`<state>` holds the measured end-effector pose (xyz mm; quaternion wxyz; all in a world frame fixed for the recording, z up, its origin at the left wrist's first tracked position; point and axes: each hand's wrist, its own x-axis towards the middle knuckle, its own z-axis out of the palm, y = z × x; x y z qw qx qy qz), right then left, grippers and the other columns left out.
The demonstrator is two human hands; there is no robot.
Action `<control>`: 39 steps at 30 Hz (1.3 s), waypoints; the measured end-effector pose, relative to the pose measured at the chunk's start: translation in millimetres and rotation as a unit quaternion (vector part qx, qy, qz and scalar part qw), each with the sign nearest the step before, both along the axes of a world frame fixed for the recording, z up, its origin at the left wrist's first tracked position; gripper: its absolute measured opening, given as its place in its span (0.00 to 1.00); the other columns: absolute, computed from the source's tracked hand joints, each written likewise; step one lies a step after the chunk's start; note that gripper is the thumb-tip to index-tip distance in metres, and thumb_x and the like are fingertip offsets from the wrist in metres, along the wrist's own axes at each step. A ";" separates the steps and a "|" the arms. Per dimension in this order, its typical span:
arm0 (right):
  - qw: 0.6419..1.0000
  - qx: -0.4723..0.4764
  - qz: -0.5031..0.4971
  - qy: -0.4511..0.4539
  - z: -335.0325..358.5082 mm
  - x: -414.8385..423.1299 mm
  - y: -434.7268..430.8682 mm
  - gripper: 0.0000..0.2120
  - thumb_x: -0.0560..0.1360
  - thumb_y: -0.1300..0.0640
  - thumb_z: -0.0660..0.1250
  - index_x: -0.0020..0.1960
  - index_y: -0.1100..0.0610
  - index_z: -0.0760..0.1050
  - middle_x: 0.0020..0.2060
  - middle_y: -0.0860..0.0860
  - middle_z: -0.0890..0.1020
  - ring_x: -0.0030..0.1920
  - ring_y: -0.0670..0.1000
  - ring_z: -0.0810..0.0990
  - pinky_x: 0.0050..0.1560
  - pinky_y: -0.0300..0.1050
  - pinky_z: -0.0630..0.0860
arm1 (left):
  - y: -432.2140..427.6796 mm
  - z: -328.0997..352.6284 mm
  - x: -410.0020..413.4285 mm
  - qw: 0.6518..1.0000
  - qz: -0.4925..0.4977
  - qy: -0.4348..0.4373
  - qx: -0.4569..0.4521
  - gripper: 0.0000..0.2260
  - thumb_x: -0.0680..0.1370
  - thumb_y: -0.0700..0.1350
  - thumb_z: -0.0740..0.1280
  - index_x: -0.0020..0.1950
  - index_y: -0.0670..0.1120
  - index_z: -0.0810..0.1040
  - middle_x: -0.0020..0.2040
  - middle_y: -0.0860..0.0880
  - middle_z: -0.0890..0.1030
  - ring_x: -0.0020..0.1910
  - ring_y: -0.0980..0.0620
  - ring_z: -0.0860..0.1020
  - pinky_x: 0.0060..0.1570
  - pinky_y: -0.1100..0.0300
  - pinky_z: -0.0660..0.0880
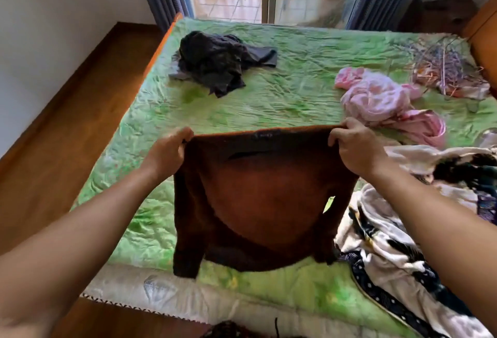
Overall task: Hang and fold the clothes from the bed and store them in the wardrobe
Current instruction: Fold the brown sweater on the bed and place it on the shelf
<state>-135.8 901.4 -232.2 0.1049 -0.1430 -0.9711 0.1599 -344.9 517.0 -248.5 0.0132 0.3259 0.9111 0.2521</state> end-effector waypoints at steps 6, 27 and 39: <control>0.996 -0.009 0.038 -0.075 -85.3 -63.6 32.3 0.16 0.73 0.71 0.61 0.58 0.64 0.79 0.56 0.62 0.76 0.55 0.66 0.77 0.56 0.59 0.77 | 30.6 -78.1 -54.2 0.997 -0.040 -0.002 -0.064 0.15 0.71 0.24 0.63 0.44 0.41 0.82 0.51 0.42 0.81 0.46 0.40 0.80 0.48 0.50 0.78; 0.926 -0.002 -0.010 -0.377 -456.3 -177.9 5.1 0.33 0.81 0.33 0.47 0.81 0.41 0.39 0.81 0.51 0.39 0.81 0.58 0.38 0.76 0.69 0.44 | 153.0 -434.3 -98.3 0.930 -0.036 -0.091 -0.354 0.33 0.82 0.64 0.51 0.82 0.53 0.45 0.82 0.43 0.40 0.80 0.42 0.37 0.77 0.40 0.48; 0.964 0.047 -0.033 -0.258 -512.8 -157.9 7.9 0.34 0.79 0.30 0.40 0.80 0.40 0.36 0.81 0.51 0.37 0.80 0.55 0.33 0.76 0.62 0.32 | 147.4 -483.2 -84.4 0.953 0.001 0.056 -0.296 0.30 0.81 0.64 0.45 0.82 0.55 0.48 0.82 0.43 0.46 0.81 0.43 0.42 0.77 0.40 0.45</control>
